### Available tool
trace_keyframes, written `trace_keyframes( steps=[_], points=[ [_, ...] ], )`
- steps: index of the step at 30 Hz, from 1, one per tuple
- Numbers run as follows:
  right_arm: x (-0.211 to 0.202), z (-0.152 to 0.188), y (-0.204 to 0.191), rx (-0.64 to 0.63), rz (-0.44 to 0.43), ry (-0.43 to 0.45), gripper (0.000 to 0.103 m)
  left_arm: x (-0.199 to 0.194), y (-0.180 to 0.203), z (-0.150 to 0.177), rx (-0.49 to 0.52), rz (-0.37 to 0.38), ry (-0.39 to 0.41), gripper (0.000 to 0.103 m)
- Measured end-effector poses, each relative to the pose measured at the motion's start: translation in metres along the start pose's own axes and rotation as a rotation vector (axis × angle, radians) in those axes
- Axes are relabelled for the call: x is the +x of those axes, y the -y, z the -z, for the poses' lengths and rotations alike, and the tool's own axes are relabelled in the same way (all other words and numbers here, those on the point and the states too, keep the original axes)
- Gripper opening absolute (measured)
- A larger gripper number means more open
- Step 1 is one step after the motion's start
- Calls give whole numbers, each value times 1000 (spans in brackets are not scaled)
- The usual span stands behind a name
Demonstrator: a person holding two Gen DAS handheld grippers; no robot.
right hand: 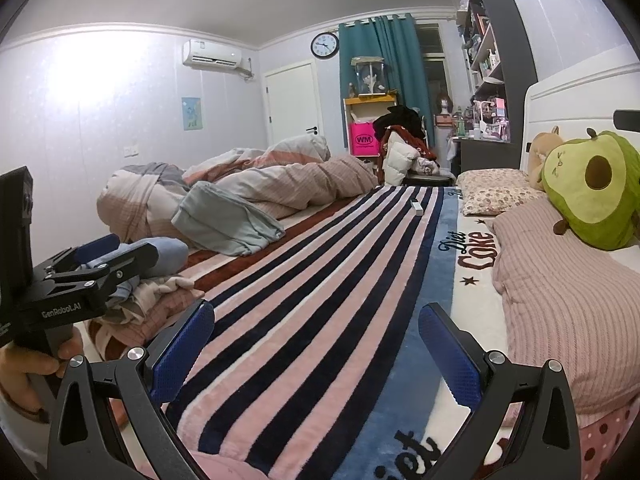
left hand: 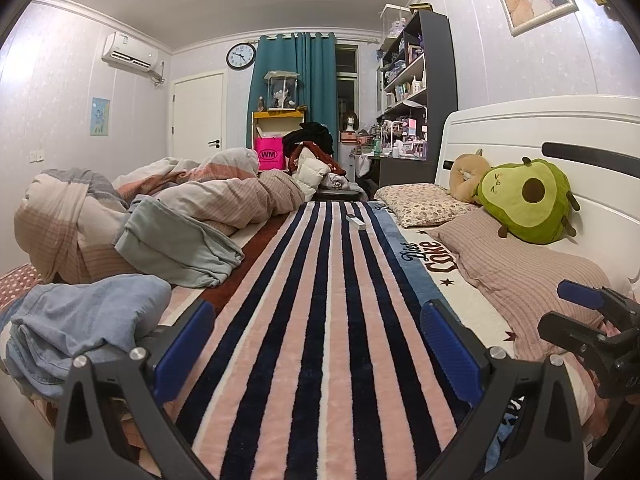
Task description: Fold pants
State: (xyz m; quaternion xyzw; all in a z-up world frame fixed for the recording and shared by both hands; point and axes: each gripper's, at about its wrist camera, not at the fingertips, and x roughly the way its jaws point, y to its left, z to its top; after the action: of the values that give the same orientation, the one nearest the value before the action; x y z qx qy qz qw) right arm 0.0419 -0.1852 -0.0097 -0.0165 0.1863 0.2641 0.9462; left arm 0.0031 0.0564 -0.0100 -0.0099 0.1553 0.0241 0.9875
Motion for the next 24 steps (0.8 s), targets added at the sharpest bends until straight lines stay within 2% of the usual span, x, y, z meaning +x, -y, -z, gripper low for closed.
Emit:
trace_keyframes(
  steps=[24],
  points=[
    [-1,0,3,7,1,1,102,1,8,1,3,8,-1,102]
  ],
)
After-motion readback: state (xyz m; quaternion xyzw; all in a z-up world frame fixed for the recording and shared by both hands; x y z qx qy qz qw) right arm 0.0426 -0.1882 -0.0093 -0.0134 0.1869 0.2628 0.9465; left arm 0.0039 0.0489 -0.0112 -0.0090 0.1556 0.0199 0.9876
